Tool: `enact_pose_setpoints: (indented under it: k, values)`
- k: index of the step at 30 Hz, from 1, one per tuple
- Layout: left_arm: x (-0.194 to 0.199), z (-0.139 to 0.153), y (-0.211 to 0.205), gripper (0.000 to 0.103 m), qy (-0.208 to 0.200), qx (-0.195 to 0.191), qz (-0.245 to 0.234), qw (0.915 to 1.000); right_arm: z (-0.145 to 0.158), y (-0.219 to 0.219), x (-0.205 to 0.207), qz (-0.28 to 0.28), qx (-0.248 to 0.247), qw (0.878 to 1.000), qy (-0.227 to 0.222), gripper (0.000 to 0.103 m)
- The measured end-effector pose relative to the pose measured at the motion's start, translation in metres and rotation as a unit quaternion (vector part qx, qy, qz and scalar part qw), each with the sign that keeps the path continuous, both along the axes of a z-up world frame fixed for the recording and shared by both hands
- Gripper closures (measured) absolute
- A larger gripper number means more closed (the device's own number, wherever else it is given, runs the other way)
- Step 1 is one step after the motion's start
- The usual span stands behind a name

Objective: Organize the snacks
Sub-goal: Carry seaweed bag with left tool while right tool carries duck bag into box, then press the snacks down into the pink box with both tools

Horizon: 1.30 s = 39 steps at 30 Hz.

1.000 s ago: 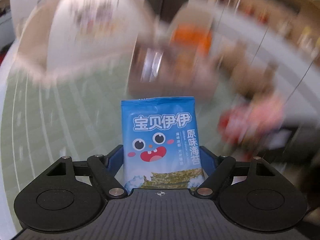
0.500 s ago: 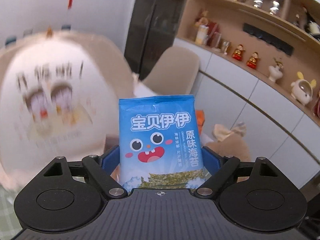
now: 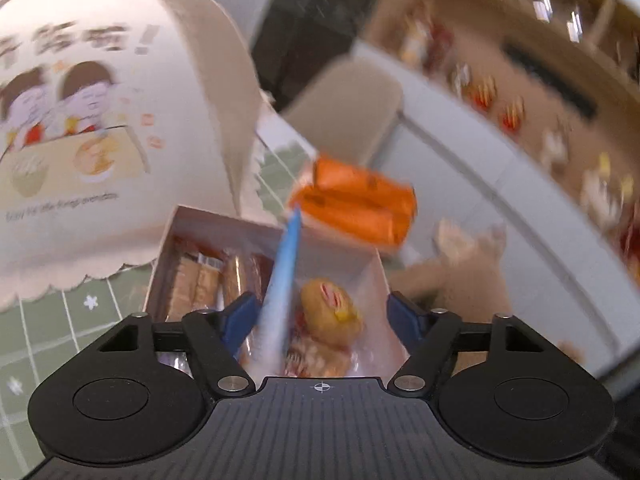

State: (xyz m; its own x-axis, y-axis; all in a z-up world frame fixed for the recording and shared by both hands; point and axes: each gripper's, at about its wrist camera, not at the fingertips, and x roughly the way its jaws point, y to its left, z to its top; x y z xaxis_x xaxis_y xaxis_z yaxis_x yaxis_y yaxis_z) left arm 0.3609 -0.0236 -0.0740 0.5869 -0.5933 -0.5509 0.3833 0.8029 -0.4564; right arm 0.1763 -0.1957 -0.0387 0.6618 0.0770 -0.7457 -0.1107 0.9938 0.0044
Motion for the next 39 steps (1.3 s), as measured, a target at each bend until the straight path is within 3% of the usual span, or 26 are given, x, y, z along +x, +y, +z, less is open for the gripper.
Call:
enact_pose_setpoints:
  k: [2,3,7,12,15,19,23,27,32,36,39]
  values:
    - [-0.006,-0.002,0.022,0.027,0.011,-0.074,0.033,0.9966,-0.003,-0.002,0.002,0.009,-0.004,1.000,0.006,0.036]
    - [-0.011,0.000,0.034,0.027,0.010,-0.090,0.049,0.9947,-0.004,-0.005,0.003,0.008,-0.007,1.000,0.010,0.036]
    - [-0.035,0.018,0.071,0.027,-0.033,-0.063,0.091,0.9933,0.021,-0.020,0.013,-0.004,-0.004,1.000,-0.024,0.036]
    - [-0.052,0.032,0.103,0.027,-0.035,-0.064,0.107,0.9915,0.087,-0.017,0.063,0.006,0.020,0.995,-0.095,0.036]
    - [-0.075,0.033,0.101,0.027,-0.039,-0.051,0.094,0.9935,0.100,-0.005,0.105,0.028,0.033,0.995,-0.092,0.019]
    - [-0.107,0.017,0.092,0.027,-0.043,0.018,0.080,0.9957,0.079,0.007,0.130,0.018,0.043,0.996,-0.077,0.018]
    - [-0.139,-0.016,0.100,0.027,-0.025,0.066,0.081,0.9942,0.043,0.002,0.110,-0.017,0.081,0.995,-0.050,0.018]
    - [-0.161,-0.052,0.111,0.027,0.010,0.079,0.088,0.9930,0.000,0.015,0.066,-0.023,0.066,0.997,-0.041,0.018]
    - [-0.178,-0.072,0.111,0.027,0.023,0.099,0.087,0.9910,-0.041,0.041,0.019,-0.025,0.032,0.998,-0.042,0.018]
    - [-0.184,-0.064,0.112,0.027,0.022,0.097,0.075,0.9923,-0.035,0.041,0.016,-0.019,-0.002,0.998,-0.055,0.018]
    - [-0.183,-0.052,0.108,0.027,0.021,0.068,0.062,0.9955,-0.025,0.032,0.033,-0.020,-0.029,0.998,-0.053,0.018]
